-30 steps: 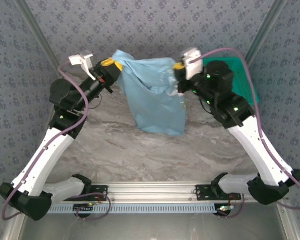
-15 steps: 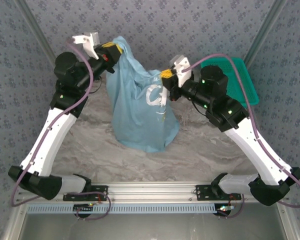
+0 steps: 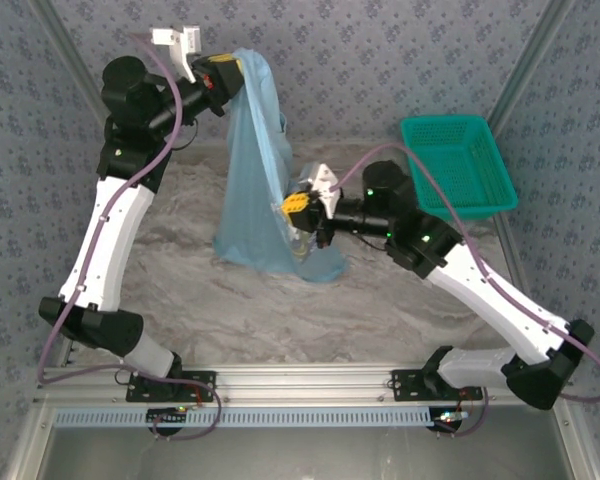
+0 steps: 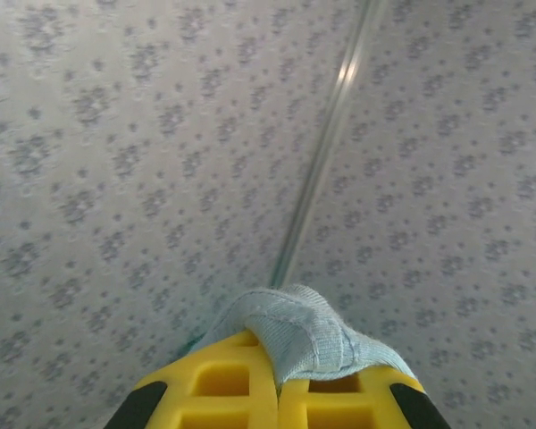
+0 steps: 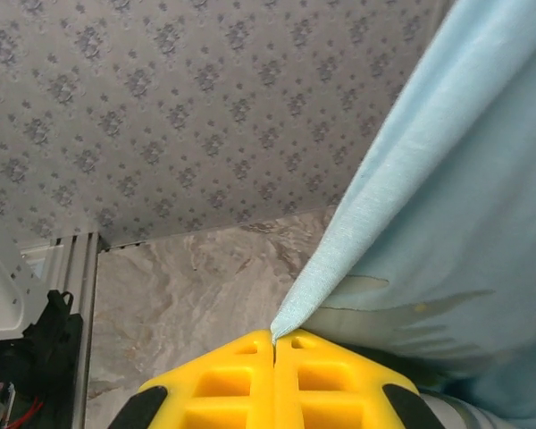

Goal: Fold the inside-out t-shirt

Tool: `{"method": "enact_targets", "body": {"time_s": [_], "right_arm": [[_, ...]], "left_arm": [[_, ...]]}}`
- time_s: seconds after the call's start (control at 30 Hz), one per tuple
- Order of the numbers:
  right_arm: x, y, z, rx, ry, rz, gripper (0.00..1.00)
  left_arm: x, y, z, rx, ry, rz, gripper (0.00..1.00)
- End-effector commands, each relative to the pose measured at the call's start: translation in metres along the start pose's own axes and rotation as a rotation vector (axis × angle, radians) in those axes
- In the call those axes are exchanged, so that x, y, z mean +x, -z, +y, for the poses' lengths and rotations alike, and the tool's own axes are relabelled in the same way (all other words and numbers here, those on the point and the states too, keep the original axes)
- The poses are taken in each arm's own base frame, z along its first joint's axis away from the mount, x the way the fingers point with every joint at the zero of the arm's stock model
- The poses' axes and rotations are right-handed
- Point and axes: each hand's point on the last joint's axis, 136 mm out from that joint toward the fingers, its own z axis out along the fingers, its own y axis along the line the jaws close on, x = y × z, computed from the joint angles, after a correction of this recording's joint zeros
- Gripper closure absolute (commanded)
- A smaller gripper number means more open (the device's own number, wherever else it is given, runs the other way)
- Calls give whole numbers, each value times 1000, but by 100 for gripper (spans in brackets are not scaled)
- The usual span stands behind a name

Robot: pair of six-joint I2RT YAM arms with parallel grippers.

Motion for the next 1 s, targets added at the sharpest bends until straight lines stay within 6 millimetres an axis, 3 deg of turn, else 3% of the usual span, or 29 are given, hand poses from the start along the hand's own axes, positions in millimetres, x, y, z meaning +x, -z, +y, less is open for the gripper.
{"method": "enact_targets", "body": {"time_s": [0.0, 0.1, 0.23, 0.33, 0.53, 0.67, 0.83, 0.97], "right_arm": [[16, -16, 10, -4, 6, 96, 100], [17, -12, 5, 16, -18, 87, 95], [15, 8, -13, 71, -53, 72, 82], [10, 23, -26, 99, -96, 41, 81], [-18, 44, -44, 85, -195, -102, 57], [-35, 48, -68, 136, -249, -191, 43], [-19, 55, -121, 340, -292, -170, 40], [-9, 42, -115, 183, -270, -145, 38]], "left_arm": [[-24, 2, -27, 87, -44, -40, 100], [-21, 1, -30, 91, -55, -16, 100], [-10, 1, -26, 68, -48, 28, 100], [7, 0, -21, 39, -38, 72, 100], [47, 3, -24, 9, -47, 166, 100], [73, 4, -38, 44, -69, 225, 100], [93, 15, -58, 162, -128, 245, 100], [100, 23, -67, 216, -162, 246, 100]]}}
